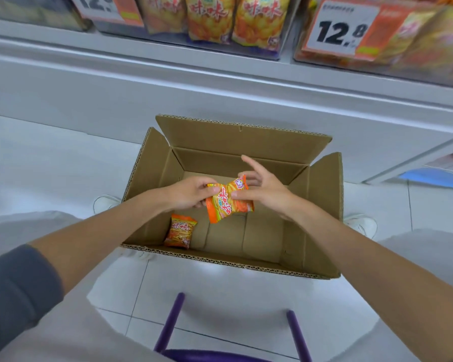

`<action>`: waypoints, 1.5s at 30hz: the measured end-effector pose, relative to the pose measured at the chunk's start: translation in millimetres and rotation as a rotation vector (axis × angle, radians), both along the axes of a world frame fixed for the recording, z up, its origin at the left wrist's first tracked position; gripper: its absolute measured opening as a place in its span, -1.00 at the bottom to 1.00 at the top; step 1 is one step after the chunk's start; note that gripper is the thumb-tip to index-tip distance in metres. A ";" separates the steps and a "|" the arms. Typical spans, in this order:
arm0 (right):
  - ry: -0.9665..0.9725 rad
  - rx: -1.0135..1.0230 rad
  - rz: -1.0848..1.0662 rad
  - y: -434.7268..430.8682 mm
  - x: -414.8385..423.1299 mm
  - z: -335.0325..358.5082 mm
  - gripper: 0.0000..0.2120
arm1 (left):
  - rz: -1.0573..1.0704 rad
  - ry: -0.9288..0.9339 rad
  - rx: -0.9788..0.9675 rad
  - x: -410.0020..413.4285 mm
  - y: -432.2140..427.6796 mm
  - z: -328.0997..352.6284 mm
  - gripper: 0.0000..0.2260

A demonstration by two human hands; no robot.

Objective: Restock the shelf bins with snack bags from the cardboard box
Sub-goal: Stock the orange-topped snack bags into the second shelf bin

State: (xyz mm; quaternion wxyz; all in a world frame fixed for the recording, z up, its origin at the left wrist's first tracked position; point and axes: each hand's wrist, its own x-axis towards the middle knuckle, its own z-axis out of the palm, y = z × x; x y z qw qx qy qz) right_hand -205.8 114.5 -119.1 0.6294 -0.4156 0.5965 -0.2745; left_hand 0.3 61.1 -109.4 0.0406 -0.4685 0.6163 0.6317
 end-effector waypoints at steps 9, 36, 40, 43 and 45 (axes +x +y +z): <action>-0.171 0.087 -0.150 -5.2 6.1 -4.9 -0.69 | 0.399 0.140 0.186 9.3 1.3 -6.9 -0.45; -0.028 0.297 -0.286 15.6 -17.6 -58.4 -0.62 | -0.162 -0.501 0.099 53.4 -6.0 -177.5 -0.23; -0.031 0.318 -0.261 15.4 -14.6 -60.0 -0.62 | -0.184 -0.537 0.021 57.2 -8.2 -191.2 -0.44; -0.017 0.319 -0.227 14.5 -14.2 -58.1 -0.63 | -0.194 -0.538 -0.019 49.8 -8.5 -191.3 -0.58; -0.004 0.317 -0.220 14.4 -13.8 -57.2 -0.63 | -0.162 -0.503 -0.022 42.0 -7.9 -188.1 -0.66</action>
